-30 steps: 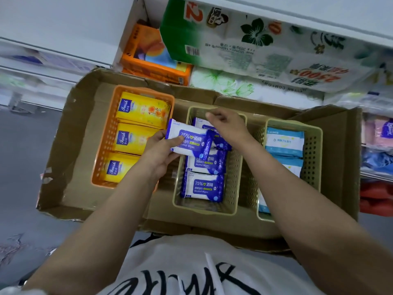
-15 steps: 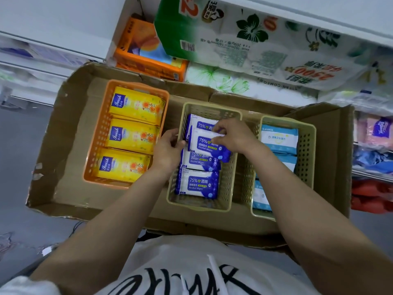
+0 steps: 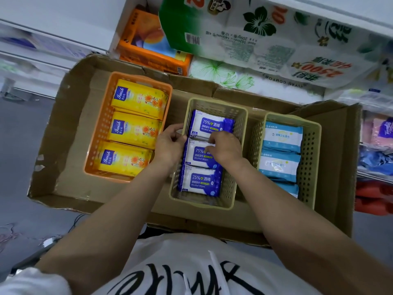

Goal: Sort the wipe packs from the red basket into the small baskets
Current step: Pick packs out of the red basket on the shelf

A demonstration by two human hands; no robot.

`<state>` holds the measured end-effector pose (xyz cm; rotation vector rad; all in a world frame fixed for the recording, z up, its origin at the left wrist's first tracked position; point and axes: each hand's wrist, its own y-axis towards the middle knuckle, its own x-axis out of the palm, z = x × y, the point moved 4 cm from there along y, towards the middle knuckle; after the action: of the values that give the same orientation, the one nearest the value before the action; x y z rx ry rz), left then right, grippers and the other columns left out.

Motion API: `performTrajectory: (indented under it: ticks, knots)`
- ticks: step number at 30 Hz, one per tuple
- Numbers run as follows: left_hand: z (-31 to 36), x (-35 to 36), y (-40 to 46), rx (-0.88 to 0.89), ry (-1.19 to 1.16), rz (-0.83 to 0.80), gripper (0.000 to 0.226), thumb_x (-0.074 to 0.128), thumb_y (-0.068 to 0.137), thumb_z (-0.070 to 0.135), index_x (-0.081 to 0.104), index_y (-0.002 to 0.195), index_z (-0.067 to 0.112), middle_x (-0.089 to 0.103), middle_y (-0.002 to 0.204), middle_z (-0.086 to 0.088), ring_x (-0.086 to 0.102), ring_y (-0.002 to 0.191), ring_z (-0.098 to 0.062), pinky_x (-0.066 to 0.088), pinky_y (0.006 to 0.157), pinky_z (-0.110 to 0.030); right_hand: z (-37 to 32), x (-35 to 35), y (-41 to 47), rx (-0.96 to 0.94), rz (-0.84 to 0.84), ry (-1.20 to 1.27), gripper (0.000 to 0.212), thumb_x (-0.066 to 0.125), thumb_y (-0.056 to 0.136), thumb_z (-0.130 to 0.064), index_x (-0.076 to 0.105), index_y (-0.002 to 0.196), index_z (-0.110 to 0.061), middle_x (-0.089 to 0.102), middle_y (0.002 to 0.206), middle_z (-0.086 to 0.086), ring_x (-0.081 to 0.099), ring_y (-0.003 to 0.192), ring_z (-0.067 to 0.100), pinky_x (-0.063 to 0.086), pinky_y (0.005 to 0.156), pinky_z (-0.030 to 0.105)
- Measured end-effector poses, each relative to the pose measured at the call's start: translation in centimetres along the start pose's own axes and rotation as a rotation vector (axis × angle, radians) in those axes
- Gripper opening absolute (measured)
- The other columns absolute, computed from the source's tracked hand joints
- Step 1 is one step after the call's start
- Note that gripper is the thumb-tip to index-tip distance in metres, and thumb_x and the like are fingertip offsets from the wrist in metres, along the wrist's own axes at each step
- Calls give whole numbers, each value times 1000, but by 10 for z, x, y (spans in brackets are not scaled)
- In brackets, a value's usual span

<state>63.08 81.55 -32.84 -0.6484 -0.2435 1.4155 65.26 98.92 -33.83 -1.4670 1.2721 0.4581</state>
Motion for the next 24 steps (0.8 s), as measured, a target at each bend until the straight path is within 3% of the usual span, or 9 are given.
performTrajectory:
  ticks: [6,11,14,18,20,22,24]
  knots:
    - [-3,0,1,-11,21,7,27,59,97,18,59,122,28,64,95,7,61,74,18,47,47,-8,-1,1,2,-1,-3,-52,29,70,88,-32,64,112,-17,65,116,5,60,108,22,49,80,33]
    - [-2,1,1,-10,29,21,28,60,97,18,59,123,27,65,94,7,61,74,18,47,47,-8,-6,3,-4,-81,131,-117,71,78,79,-37,44,138,-19,45,137,7,39,129,26,45,97,40]
    - [0,2,-1,-25,27,27,26,60,97,18,60,122,28,65,93,12,64,73,15,48,47,-10,-7,10,-1,-98,18,-109,81,76,82,-38,31,148,-22,32,151,7,27,141,27,41,106,44]
    - [8,-1,-5,-39,67,13,31,59,98,20,58,129,25,63,97,15,63,78,0,49,49,-12,-9,6,4,-90,-62,-124,80,74,84,-39,31,150,-22,31,153,8,28,141,29,40,107,44]
    - [14,-6,-9,-56,83,11,35,60,97,21,56,132,23,64,110,7,61,90,-7,54,62,-21,-12,-2,5,-94,-83,-100,75,72,86,-41,37,148,-18,35,151,9,32,140,30,38,109,43]
    - [23,-15,-14,-62,85,19,38,61,96,20,56,133,17,63,122,-3,61,106,-21,56,84,-37,-17,-16,7,-108,-93,-95,67,69,88,-42,45,142,-13,43,146,12,39,136,31,39,108,40]
    - [37,-30,-22,-31,99,35,40,63,94,19,56,133,13,64,121,-8,60,112,-26,51,98,-45,-26,-36,6,-123,-98,-154,58,66,90,-43,52,136,-10,50,139,15,46,130,33,42,103,38]
